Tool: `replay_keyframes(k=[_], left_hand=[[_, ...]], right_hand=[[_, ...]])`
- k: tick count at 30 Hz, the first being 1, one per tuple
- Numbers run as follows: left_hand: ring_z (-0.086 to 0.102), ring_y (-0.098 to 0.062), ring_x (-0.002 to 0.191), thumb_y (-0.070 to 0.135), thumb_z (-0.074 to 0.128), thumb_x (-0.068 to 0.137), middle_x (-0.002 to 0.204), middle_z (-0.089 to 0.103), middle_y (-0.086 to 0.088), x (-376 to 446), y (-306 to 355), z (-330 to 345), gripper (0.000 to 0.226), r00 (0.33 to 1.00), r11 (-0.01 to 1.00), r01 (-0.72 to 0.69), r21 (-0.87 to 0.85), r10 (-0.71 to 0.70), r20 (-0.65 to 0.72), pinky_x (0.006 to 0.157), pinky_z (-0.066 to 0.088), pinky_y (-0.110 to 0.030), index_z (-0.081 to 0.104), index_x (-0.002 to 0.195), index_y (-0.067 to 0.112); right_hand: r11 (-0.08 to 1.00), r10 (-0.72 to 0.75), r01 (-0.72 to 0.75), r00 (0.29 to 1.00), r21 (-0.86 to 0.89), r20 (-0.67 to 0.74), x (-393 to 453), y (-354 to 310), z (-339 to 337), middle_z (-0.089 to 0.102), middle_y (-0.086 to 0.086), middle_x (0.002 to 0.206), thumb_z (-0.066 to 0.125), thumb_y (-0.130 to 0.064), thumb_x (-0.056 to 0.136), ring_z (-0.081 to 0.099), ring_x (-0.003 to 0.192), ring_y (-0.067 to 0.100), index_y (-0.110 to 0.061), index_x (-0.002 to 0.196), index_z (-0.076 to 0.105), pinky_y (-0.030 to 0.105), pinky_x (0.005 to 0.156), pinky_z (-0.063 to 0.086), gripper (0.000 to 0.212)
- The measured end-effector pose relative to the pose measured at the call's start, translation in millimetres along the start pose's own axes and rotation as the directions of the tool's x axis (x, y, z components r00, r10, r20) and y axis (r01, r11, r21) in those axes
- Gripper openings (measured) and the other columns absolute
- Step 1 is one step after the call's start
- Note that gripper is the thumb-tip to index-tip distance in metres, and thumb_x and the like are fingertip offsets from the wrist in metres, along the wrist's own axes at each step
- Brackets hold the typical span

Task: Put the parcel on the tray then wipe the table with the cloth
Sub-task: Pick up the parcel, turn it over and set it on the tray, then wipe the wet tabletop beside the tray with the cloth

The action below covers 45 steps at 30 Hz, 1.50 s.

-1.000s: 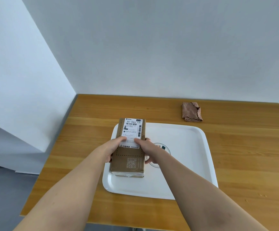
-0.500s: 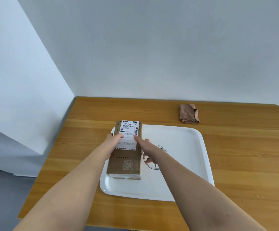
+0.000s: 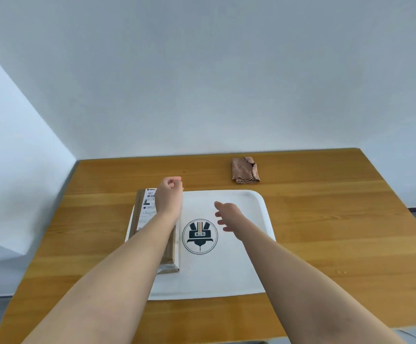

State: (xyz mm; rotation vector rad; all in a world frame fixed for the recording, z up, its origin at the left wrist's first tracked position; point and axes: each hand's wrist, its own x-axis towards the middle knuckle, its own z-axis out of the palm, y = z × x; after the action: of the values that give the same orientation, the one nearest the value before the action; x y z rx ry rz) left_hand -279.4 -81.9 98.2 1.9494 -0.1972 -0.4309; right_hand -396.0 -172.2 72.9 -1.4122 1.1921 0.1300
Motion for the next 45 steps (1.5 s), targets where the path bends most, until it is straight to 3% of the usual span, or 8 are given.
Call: replay_keyframes(k=[3, 5, 11, 16, 20, 27, 37, 45], left_hand=[[0.063, -0.021, 0.082, 0.013, 0.041, 0.092, 0.094, 0.067, -0.003, -15, 4, 29, 0.021, 0.996, 1.000, 0.020, -0.015, -0.018, 0.088, 0.071, 0.048, -0.033, 0.061, 0.096, 0.019], [0.062, -0.021, 0.080, 0.014, 0.041, 0.092, 0.087, 0.065, 0.000, -24, 3, 49, 0.022, 0.985, 0.998, 0.061, 0.026, -0.065, 0.162, 0.067, 0.045, -0.028, 0.062, 0.097, 0.017], [0.043, -0.021, 0.079, 0.012, 0.040, 0.088, 0.070, 0.041, 0.002, -60, -2, 102, 0.029, 0.899, 0.964, 0.170, 0.206, -0.237, 0.369, 0.071, 0.034, -0.029, 0.040, 0.062, 0.025], [0.044, -0.023, 0.086, 0.016, 0.042, 0.093, 0.074, 0.043, 0.002, -92, 2, 137, 0.019, 0.821, 0.924, 0.259, 0.280, -0.364, 0.441, 0.064, 0.038, -0.026, 0.046, 0.076, 0.022], [0.050, -0.023, 0.093, 0.019, 0.043, 0.094, 0.096, 0.051, -0.006, -108, 0, 157, 0.011, 0.807, 0.910, 0.303, 0.284, -0.403, 0.431, 0.083, 0.044, -0.030, 0.049, 0.102, 0.014], [0.052, -0.024, 0.094, 0.019, 0.042, 0.094, 0.102, 0.051, -0.008, -111, 13, 174, 0.014, 0.817, 0.903, 0.323, 0.283, -0.417, 0.398, 0.083, 0.044, -0.031, 0.049, 0.105, 0.013], [0.053, -0.021, 0.099, 0.021, 0.042, 0.096, 0.107, 0.051, -0.005, -77, 32, 185, 0.040, 0.793, 0.909, 0.316, 0.270, -0.410, 0.451, 0.087, 0.044, -0.032, 0.045, 0.134, 0.012], [0.052, -0.021, 0.101, 0.021, 0.043, 0.097, 0.110, 0.050, -0.006, -45, 43, 195, 0.039, 0.792, 0.913, 0.327, 0.243, -0.405, 0.456, 0.086, 0.042, -0.032, 0.043, 0.134, 0.011]], right_hand=[[0.996, 0.023, -0.023, 1.000, 0.081, 0.001, -4, 11, -26, 0.060, 0.008, 0.094, 0.037, -0.018, 0.098, 0.053, 0.076, 0.020, 0.008, 0.133, 0.043, 0.027, 0.068, 0.045, 0.044], [0.994, 0.052, -0.051, 0.999, 0.095, -0.007, -7, 20, -44, 0.042, 0.001, 0.077, 0.034, -0.010, 0.095, 0.039, 0.062, 0.016, 0.009, 0.134, 0.038, 0.024, 0.051, 0.027, 0.044], [0.995, 0.016, -0.008, 0.997, 0.104, -0.074, -8, 48, -96, 0.053, 0.001, 0.093, 0.033, -0.012, 0.096, 0.049, 0.078, 0.018, -0.003, 0.129, 0.050, 0.023, 0.054, 0.030, 0.038], [0.998, 0.036, -0.032, 0.996, 0.049, -0.086, -2, 66, -139, 0.056, 0.005, 0.100, 0.035, -0.007, 0.096, 0.054, 0.072, 0.018, -0.003, 0.105, 0.060, 0.024, 0.053, 0.033, 0.028], [0.999, 0.050, -0.049, 0.996, 0.017, -0.074, 1, 80, -163, 0.054, 0.009, 0.097, 0.034, -0.009, 0.094, 0.050, 0.083, 0.020, -0.001, 0.119, 0.057, 0.026, 0.060, 0.035, 0.035], [0.999, 0.049, -0.048, 0.997, 0.014, -0.053, 9, 79, -182, 0.054, 0.006, 0.100, 0.039, -0.014, 0.096, 0.052, 0.086, 0.019, -0.001, 0.123, 0.055, 0.029, 0.065, 0.040, 0.034], [1.000, 0.008, -0.010, 0.997, -0.021, -0.078, 37, 48, -186, 0.055, 0.009, 0.096, 0.043, -0.015, 0.094, 0.052, 0.083, 0.021, 0.002, 0.119, 0.057, 0.030, 0.069, 0.038, 0.034], [0.999, -0.037, 0.034, 0.997, -0.035, -0.065, 57, 25, -182, 0.053, 0.009, 0.095, 0.042, -0.014, 0.093, 0.051, 0.083, 0.020, 0.003, 0.121, 0.057, 0.025, 0.057, 0.033, 0.036]])
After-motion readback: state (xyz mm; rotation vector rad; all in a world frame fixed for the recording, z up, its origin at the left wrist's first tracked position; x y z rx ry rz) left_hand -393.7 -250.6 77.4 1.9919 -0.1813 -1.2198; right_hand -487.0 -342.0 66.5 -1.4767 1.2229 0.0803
